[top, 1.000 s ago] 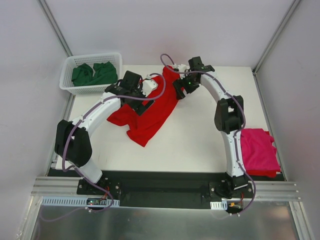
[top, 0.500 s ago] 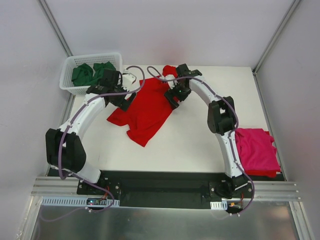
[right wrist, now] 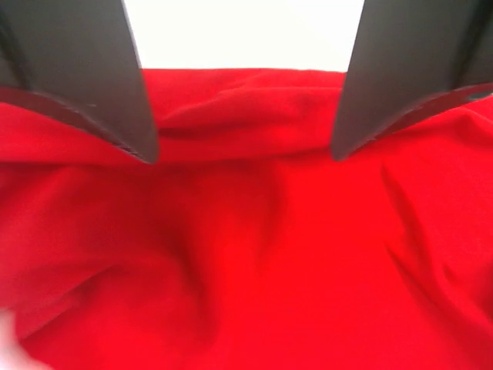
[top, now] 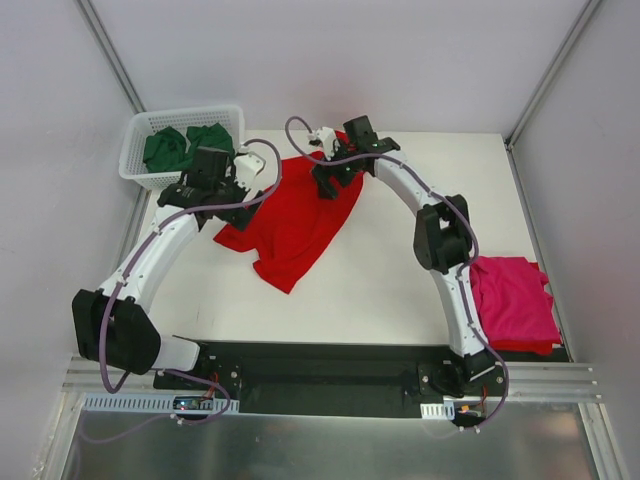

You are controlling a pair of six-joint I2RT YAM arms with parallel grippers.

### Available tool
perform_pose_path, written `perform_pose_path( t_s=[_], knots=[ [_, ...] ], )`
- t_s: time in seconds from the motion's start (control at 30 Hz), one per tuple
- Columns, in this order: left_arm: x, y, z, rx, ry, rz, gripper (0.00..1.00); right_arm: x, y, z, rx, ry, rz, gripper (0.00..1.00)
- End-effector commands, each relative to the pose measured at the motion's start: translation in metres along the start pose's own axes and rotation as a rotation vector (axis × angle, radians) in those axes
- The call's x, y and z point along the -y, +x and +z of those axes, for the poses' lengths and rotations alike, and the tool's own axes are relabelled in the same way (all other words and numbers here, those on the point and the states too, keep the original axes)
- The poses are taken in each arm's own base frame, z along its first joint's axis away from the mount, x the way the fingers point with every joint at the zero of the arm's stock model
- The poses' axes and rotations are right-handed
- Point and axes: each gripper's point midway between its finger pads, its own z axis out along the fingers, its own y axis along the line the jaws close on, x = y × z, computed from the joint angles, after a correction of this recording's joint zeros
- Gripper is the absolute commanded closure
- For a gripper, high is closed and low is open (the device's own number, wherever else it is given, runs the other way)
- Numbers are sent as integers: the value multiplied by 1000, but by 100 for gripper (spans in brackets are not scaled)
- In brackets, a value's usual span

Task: Fold and stack the t-shirts
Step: Flatten out the tshirt

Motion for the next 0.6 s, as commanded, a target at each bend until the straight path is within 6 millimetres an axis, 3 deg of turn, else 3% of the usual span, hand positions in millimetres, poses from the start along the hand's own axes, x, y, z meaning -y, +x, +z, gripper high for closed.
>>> perform_pose_path(
  t_s=[0.0,0.07,0.1,0.17,0.33,0.4,0.5,0.57],
  knots=[
    [-9,3,-13,16,-37,7,1,21,-130,-119,405,99,15,3],
    [-8,5,-11,10,-36,5,1,36,-128,-136,399,171,-12,0],
    [-8,5,-11,9,-35,7,1,51,-123,-148,369,272,-8,3],
    [-6,5,-10,9,-22,5,1,57,-105,-148,301,310,-41,4],
    [-4,5,-5,1,-11,2,1,49,-4,-107,-27,251,-12,4],
    [-1,7,1,-13,3,-23,1,47,28,-99,-142,234,39,2],
    [6,16,21,-84,43,-73,1,39,63,-82,-239,154,142,1],
    [4,18,29,-126,43,-83,0,35,72,-75,-251,104,196,2]
  ],
)
